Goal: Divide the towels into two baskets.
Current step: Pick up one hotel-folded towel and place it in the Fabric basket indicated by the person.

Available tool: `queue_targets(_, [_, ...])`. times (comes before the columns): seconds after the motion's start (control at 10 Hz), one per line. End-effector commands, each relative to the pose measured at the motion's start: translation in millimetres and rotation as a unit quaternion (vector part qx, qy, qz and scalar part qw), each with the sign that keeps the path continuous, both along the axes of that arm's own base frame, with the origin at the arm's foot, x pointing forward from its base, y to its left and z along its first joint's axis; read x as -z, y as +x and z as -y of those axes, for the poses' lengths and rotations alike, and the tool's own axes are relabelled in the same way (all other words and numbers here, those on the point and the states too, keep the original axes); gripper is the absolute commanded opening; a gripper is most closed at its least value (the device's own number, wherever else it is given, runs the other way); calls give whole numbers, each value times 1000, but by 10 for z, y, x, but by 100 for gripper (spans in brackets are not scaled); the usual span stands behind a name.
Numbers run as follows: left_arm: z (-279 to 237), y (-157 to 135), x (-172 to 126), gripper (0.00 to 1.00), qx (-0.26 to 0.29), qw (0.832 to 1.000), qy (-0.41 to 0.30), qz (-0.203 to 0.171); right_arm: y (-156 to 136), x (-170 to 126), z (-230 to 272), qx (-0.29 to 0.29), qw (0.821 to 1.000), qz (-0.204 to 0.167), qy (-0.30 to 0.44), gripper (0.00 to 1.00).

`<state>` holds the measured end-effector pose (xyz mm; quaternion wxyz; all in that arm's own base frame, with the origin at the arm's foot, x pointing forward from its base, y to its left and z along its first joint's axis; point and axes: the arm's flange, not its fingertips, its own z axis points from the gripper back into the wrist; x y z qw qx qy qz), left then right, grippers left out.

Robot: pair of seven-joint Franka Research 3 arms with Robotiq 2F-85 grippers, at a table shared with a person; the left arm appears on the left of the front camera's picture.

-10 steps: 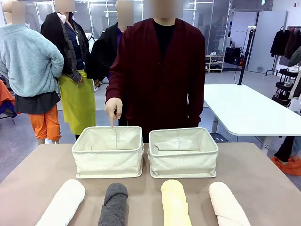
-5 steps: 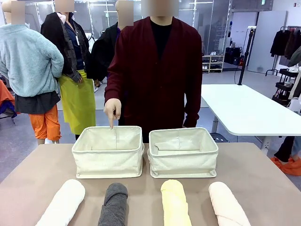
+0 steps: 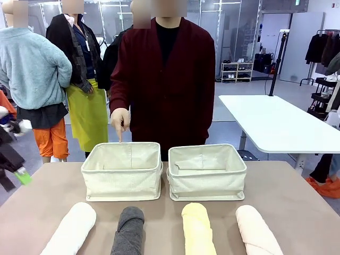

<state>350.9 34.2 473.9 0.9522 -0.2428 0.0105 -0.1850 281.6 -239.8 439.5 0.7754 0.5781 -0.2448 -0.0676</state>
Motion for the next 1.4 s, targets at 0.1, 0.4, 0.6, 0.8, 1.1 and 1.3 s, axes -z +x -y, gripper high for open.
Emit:
queue_targets(0.1, [600,-260,344,100,-22,997,76,-23,-28,-25,2,-3,1000,5,-1,100])
queue_targets(0.4, [902,-473,664,100,-63,993,100,4,-28,-25,2,-3,1000,5,-1,100])
queue_targets(0.6, [920,-546,796,100,-79,993,88,21,-28,-25,2,-3,1000,5,-1,100])
queue_targets(0.8, [929,-602,925,100,-98,991,93,18,-28,-25,2,-3,1000,5,-1,100])
queue_targets(1.1, [922,-45,415,100,-78,993,87,9,-28,-25,2,-3,1000,5,-1,100])
queue_targets(1.3, [946,-56,423,100,-70,995,68,3,-28,-25,2,-3,1000,5,-1,100])
